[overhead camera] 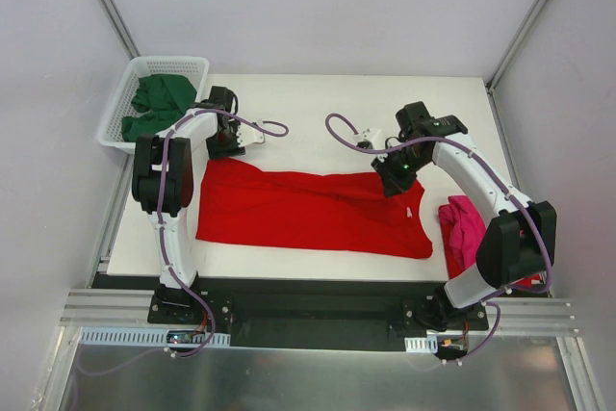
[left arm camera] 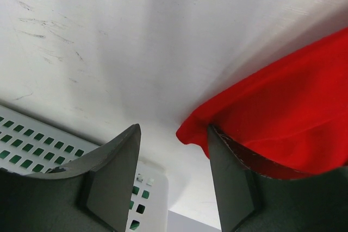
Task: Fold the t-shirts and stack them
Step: Grap the side of the flattened tshirt furthest away from the robot with both arms
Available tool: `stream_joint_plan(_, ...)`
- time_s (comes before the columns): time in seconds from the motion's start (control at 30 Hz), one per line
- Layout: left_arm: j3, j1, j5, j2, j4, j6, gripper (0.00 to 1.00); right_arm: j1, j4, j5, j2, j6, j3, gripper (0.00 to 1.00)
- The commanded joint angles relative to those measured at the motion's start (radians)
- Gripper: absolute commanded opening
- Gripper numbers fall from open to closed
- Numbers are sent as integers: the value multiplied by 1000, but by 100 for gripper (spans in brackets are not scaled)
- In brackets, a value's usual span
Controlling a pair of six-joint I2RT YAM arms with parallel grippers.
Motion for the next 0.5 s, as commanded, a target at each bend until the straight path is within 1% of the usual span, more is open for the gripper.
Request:
stream_joint_plan(0.0, 33, -7, -20, -56, -37, 28, 52, 6, -18, -40, 1, -5, 46, 1)
stream_joint_plan(0.23, 48, -7, -49, -58, -38, 32, 52, 7, -25, -43, -3, -6, 46, 1)
stream_joint_plan(0.47, 64, -7, -40, -36, -38, 15, 51, 6, -28, -45, -5, -6, 44, 1)
